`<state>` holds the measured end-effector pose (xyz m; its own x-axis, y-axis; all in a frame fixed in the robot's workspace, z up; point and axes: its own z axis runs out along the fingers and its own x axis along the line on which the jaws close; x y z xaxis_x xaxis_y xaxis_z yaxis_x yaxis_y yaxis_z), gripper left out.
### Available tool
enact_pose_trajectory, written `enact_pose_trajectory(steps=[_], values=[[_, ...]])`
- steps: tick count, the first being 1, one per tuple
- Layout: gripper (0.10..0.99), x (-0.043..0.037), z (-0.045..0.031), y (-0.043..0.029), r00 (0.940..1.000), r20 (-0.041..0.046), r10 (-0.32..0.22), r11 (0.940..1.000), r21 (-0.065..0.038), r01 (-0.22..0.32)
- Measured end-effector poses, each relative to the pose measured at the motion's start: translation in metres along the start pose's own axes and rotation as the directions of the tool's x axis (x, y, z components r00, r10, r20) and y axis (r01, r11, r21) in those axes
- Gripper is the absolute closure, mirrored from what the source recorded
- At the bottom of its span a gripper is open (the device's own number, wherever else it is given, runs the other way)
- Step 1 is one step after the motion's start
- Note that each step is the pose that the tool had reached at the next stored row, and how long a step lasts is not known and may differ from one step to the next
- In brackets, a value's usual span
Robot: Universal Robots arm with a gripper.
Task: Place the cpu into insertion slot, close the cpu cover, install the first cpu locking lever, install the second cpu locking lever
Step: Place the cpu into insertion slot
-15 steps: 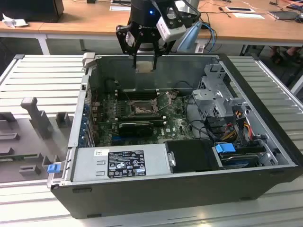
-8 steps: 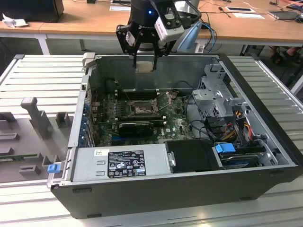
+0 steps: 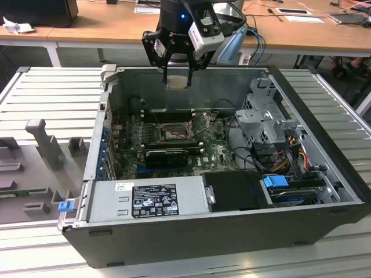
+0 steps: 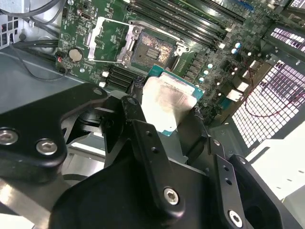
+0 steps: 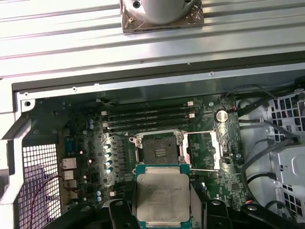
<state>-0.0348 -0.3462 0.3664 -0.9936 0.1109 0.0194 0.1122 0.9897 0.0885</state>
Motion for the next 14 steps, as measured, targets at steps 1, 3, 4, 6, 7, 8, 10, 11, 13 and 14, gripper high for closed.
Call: enact_pose_trajectory(steps=[1,3,4,6,7,8,10,11,13,14], values=[[0.549,0.0,0.0,0.0,1.0,0.0001,0.001,1.0,0.0,-0.001],[0.549,0.0,0.0001,0.0,1.0,0.0006,0.007,1.0,0.0,-0.007],[0.549,0.0,0.0001,0.0,0.9999,0.0009,0.01,0.9999,0.0,-0.01],[0.549,0.0,0.0002,0.0,0.9998,0.0017,0.019,0.9998,0.0,-0.019],[0.549,0.0,0.0002,0.0,0.9998,0.002,0.022,0.9998,0.0,-0.022],[0.549,0.0,0.0002,0.0,0.9997,0.0023,0.025,0.9997,0.0,-0.025],[0.549,0.0,0.0002,0.0,0.9995,0.0029,0.032,0.9995,0.0,-0.032],[0.549,0.0,0.0003,0.0,0.9994,0.0032,0.035,0.9994,-0.001,-0.035],[0.549,0.0,0.0003,0.0,0.9991,0.0039,0.043,0.9991,-0.001,-0.043],[0.549,0.0,0.0003,0.0,0.9989,0.0041,0.046,0.999,-0.001,-0.046]])
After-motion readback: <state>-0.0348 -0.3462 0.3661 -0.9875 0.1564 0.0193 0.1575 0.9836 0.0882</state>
